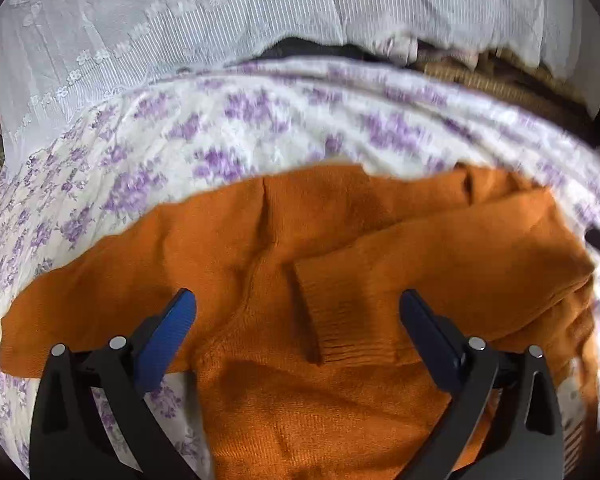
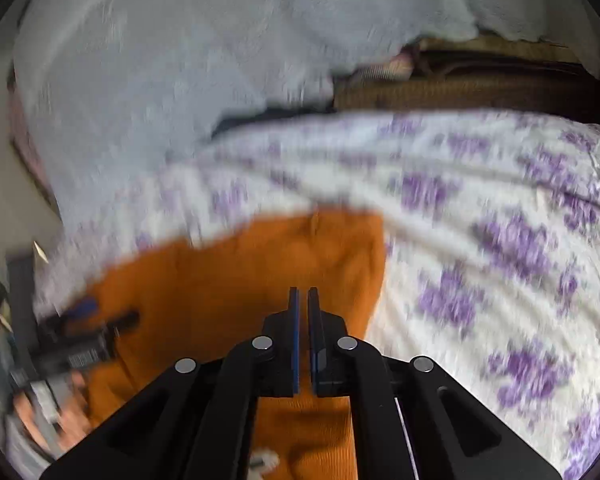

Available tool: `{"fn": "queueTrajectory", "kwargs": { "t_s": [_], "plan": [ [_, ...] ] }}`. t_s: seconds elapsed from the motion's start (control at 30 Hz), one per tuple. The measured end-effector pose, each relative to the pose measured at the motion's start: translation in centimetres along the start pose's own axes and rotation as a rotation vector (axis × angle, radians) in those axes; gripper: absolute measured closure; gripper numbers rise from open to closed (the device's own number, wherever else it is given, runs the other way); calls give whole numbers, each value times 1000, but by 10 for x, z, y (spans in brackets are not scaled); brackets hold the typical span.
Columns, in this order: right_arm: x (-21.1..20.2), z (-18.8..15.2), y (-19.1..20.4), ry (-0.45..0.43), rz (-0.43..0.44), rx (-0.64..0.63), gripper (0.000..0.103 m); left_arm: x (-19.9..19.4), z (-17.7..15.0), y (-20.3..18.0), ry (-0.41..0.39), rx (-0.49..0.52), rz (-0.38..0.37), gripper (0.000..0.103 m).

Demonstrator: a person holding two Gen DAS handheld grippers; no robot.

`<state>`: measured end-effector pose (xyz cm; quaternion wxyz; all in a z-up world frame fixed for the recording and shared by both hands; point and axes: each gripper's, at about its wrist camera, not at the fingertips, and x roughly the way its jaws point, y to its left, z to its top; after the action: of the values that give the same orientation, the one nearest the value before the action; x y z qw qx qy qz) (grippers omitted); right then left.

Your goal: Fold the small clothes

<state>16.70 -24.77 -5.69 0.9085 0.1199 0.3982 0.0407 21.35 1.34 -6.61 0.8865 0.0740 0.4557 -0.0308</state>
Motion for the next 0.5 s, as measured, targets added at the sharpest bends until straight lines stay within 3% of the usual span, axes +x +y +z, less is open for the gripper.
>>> {"fn": "queueTrajectory", "kwargs": {
  "t_s": [0.03, 0.13, 0.3, 0.33, 0.37, 0.4, 0.43, 0.47, 0.5],
  "plan": [
    [13, -11, 0, 57, -32, -7, 100, 16, -3, -5, 62, 29, 24, 4],
    [13, -15, -14, 73, 4, 57, 103, 12, -2, -7, 47, 31, 29, 4],
    [-29, -15, 10, -74, -20, 12, 96, -1, -2, 1, 9, -12, -23, 4],
    [-30, -11, 14, -111, -34, 1, 90, 3, -3, 1, 20, -9, -8, 4],
    [-26, -7, 13, -121, -50, 6, 70, 9, -4, -1, 45, -3, 8, 4],
    [-14, -5, 9, -105, -83, 15, 61, 17, -5, -2, 69, 0, 3, 4],
    [0, -4, 4, -54, -113, 18, 44, 16, -4, -1, 59, -7, -1, 4],
    [28, -9, -6, 61, -116, 27, 39, 11, -4, 2, 48, -17, -5, 4],
    [25, -8, -8, 28, -87, 31, 38, 4, -6, 4, 34, -32, -13, 4]
  ]
}}
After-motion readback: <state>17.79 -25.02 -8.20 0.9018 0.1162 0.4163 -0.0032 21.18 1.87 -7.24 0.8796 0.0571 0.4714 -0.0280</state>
